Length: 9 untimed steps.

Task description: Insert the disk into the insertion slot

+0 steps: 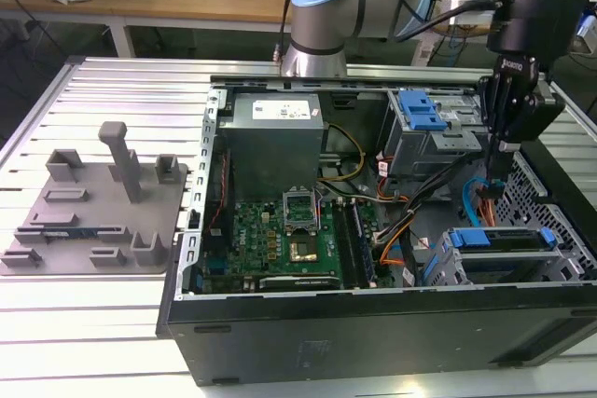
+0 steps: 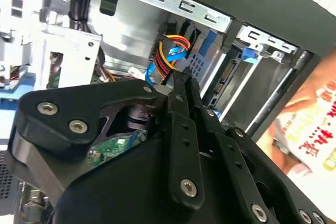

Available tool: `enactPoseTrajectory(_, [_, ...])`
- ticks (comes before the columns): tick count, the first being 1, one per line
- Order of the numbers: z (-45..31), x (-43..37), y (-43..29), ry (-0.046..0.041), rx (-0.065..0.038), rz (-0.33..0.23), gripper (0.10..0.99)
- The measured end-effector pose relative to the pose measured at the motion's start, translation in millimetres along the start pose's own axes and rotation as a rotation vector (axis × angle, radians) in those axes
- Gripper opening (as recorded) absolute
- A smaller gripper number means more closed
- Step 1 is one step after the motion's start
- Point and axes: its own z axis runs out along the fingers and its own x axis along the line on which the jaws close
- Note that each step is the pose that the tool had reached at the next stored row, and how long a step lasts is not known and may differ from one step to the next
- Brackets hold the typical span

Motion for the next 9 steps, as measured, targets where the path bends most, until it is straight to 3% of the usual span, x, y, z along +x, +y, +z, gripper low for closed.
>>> enactPoseTrajectory(2, [-0.9, 4.5, -0.2, -0.0312, -0.006, -0.001, 0.165])
enactPoseTrajectory(5, [-2.4, 10.9, -0.9, -0.0542, -0.013, -0.001, 0.165])
enactPoseTrajectory(6, [-3.4, 14.5, -1.5, -0.0666, -0.015, -0.001, 0.165])
enactPoseTrajectory(9, [-4.5, 21.4, -2.4, -0.0927, -0.018, -0.001, 0.165])
